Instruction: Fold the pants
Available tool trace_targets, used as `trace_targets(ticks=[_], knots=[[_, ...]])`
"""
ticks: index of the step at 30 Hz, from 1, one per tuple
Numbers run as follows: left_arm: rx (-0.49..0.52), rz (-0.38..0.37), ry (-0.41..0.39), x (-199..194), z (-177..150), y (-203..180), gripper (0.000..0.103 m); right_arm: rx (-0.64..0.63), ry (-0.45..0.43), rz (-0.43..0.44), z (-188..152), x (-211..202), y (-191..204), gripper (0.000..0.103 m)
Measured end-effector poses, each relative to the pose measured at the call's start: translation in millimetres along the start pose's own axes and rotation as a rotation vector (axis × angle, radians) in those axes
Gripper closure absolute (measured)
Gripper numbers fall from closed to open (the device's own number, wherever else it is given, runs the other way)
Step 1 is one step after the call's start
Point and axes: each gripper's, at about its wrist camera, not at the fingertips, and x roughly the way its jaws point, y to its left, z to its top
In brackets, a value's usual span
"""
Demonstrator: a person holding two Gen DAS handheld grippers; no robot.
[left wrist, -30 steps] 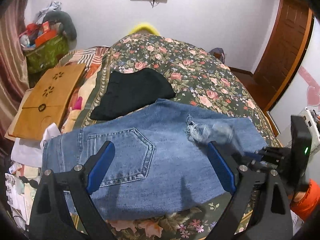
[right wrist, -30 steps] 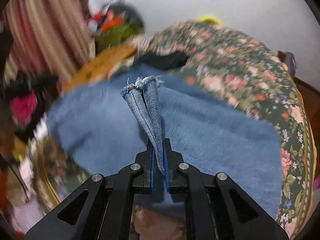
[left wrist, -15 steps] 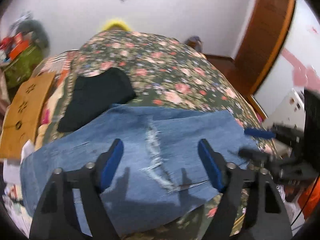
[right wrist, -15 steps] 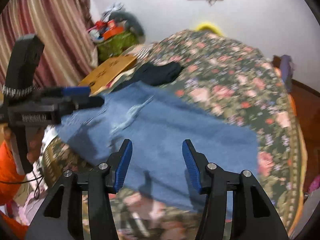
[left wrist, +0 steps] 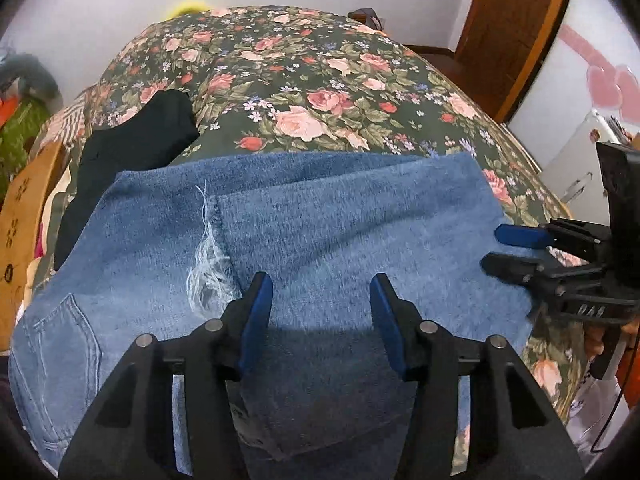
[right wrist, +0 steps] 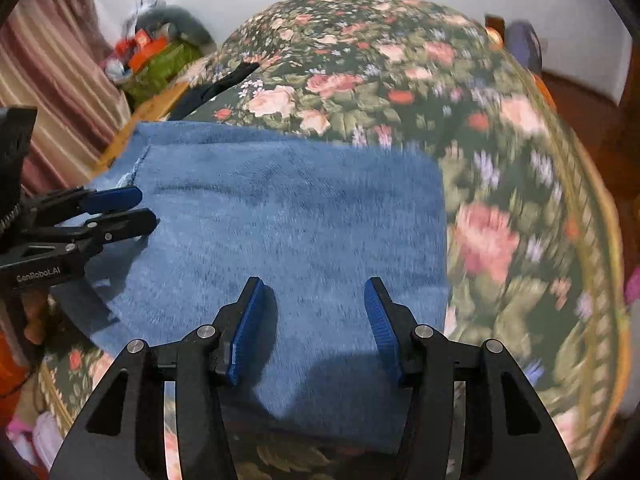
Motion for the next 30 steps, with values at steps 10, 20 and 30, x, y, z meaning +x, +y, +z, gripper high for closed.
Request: trace_targets(ticks=[10, 20, 30], knots=[[0.056, 0.06, -0.02, -13.3, -18.4, -7.3, 0.051, -0.037, -0.022, -0.091, -18.8, -22.7, 0.4, 0.055], [-0.072, 0.114, -0.059, -61.1, -47.8, 33.6, 0.04, -0.032, -0.043, -0.171, -26.0, -55.8, 10.9, 0.055], [-0.291, 0.294, -0.222, -152.6, -92.8, 116.6, 0.029, -0.16, -0.191, -0.107, 14.3, -85.5, 80.9, 0.055]])
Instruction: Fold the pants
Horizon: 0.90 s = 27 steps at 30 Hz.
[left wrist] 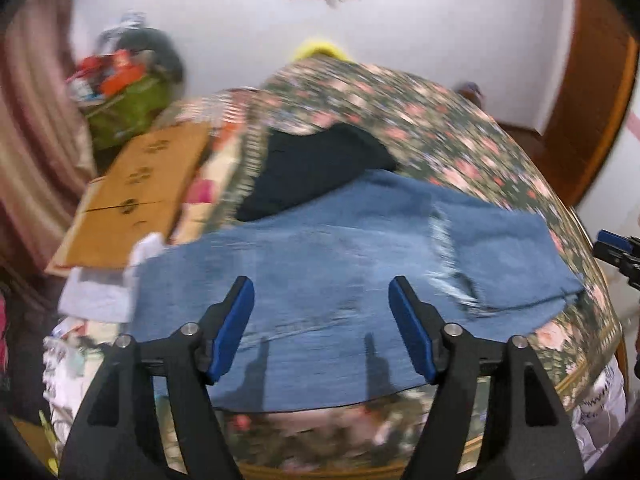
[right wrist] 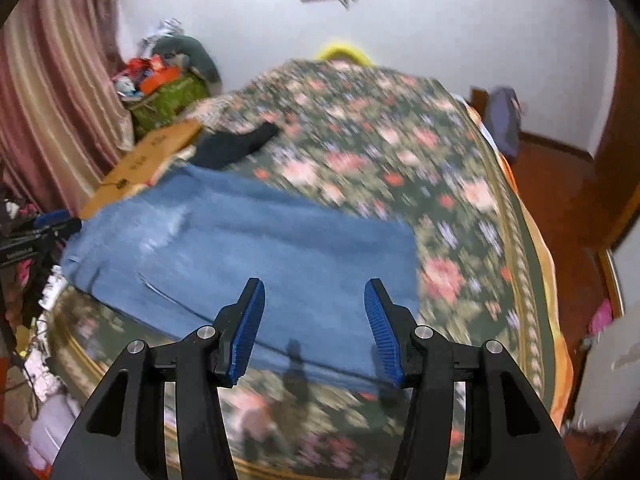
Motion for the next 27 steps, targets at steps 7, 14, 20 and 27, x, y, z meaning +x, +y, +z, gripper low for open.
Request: trace_targets(ticks=[7, 14, 20, 27], knots=[[-0.148, 0.059, -0.024, -21.8, -21.5, 75.0, 0.02, -0.061, -0.065, 0.102, 25.5, 8.1, 54.9, 0.053], [-0.319, 0.026, 0.104, 6.1, -62.3, 121.8, 0.02, -0.127, -0.028, 0.161, 29.8, 40.8, 104.9, 0.053], [-0.427, -0.054, 0.2, 33.8, -97.5, 133.9, 0.02, -0.163, 0.055, 0.166, 18.9, 75.4, 122.7, 0.053], [-0.544, -0.172, 0.243, 55.8, -118.5, 134.8, 0.02, -0.126, 0.18, 0.167, -1.3, 113.4, 119.0, 0.052]])
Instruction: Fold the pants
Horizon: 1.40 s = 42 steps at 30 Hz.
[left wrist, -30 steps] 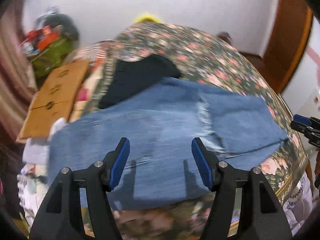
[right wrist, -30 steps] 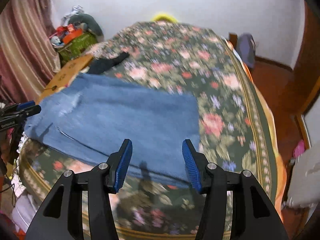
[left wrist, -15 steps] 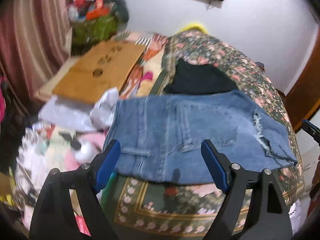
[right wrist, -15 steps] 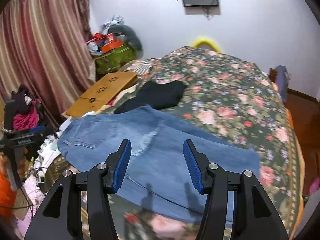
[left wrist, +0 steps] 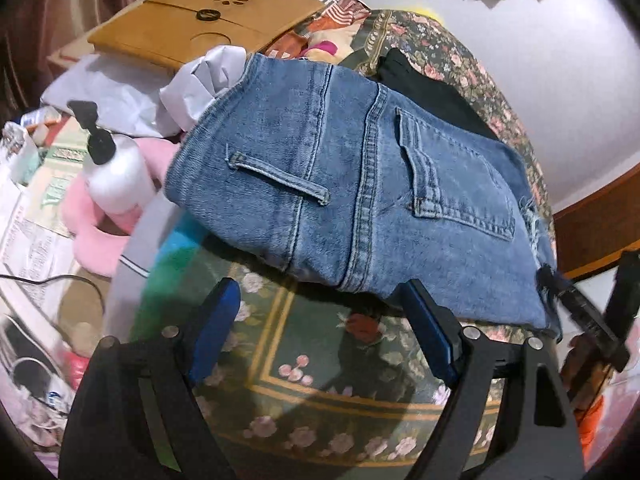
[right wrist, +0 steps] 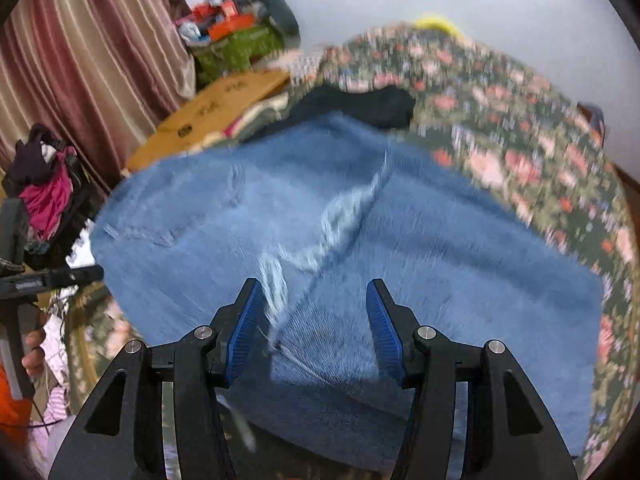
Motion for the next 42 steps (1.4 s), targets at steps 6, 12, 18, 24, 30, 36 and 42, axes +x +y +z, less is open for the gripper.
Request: trace_targets(ticks=[6, 12, 18, 24, 30, 36, 42], knots=[[-0.112, -0.152, 0.042, 20.8, 12.9, 2.4, 0.018, -0.026, 0.015, 0.008, 0.8, -0.1, 4.9, 0.046], [-0.206, -0.147, 0.035, 37.9, 29.9, 2.2, 0.008, -0.015, 0.01, 0.022, 0.2, 0.8, 4.6, 0.045], [-0.281, -0.111, -0.004, 42.4, 39.1, 5.2, 0.021, -0.015, 0.01, 0.024, 1.5, 2.6, 2.2, 0.045], [-0.276, -0.039, -0.039, 34.0, 38.5, 12.7, 0.062, -0.015, 0.009, 0.025, 1.4, 3.0, 0.6, 0.045], [-0.102, 0.051, -0.152, 1.2, 43.8, -19.5, 0.082, -0.006, 0.012, 0.025, 4.1, 0.9, -1.5, 0.046], [-0.045, 0.017, -0.224, -33.8, 59.3, -40.2, 0.085, 0.063, -0.032, 0.048, 7.1, -15.6, -12.0, 0.046], [0.07, 0.014, -0.326, -68.8, 70.4, -85.6, 0.086, 0.121, -0.125, 0.002, 4.0, -55.0, -42.3, 0.046]])
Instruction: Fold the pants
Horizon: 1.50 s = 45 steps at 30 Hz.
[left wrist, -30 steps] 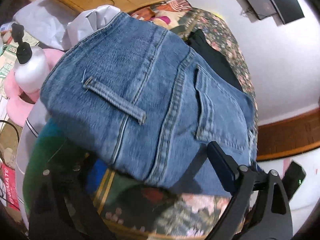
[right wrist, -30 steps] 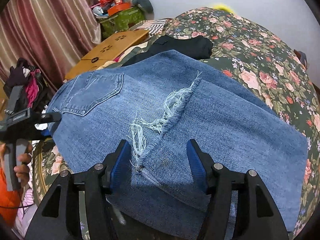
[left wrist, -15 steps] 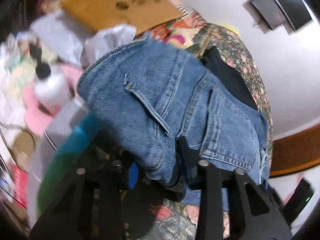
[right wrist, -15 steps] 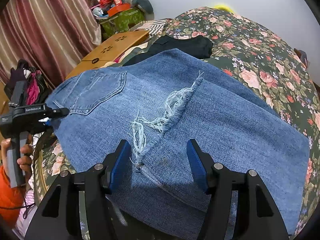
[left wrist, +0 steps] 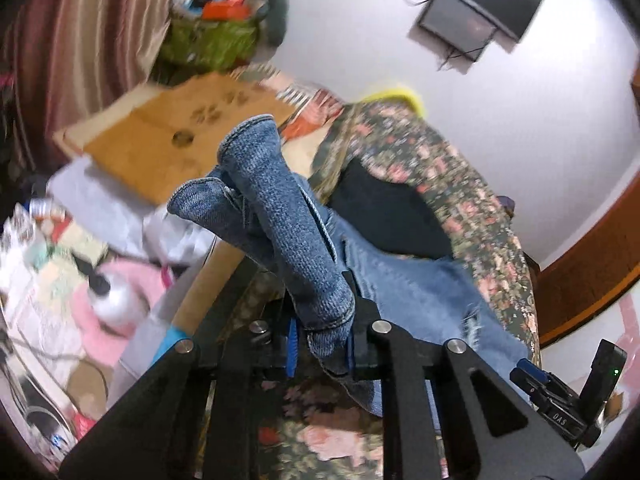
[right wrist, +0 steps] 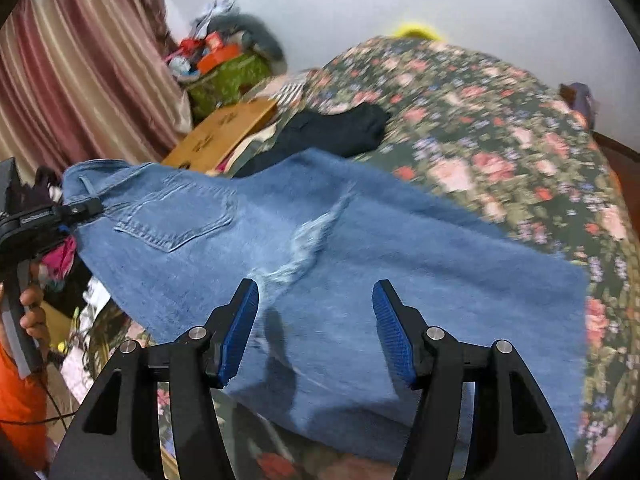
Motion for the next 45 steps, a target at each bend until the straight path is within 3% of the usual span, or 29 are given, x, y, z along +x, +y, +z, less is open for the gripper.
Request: trace_targets(ticks=[8, 15, 17, 24, 32, 38, 45], knots=[[0.175, -0.073, -0.119, -33.6, 24.1, -84.0, 0.086, 0.122, -0.051, -0.152, -23.8, -47.3, -76.1, 0.046], [0.299, -0.184, -0.121, -37.6, 25.1, -156.4, 0.089, 0.212, 0.039, -0.209, -62.1, -41.7, -125.3, 0.046], [0.321, -0.246, -0.086, -34.3, 24.3, -176.6, 0.089, 0.217, 0.098, -0.186, -74.3, -26.5, -130.9, 0.046], [0.457, -0.366, -0.028, -19.2, 2.3, -261.5, 0.091, 0.216, 0.066, -0.17, -78.3, -22.4, -134.8, 0.045], [0.602, -0.502, 0.113, 11.1, -52.3, -346.7, 0.091, 0.26, 0.028, -0.128, -83.9, -24.7, -143.2, 0.045], [0.695, -0.506, 0.271, 51.0, -109.2, -384.2, 0.091, 0.32, -0.031, -0.124, -94.2, -51.4, -144.8, 0.048], [0.821, -0.447, 0.412, 83.5, -179.3, -387.7, 0.09, 0.392, -0.026, -0.19, -121.3, -87.9, -169.8, 0.048]])
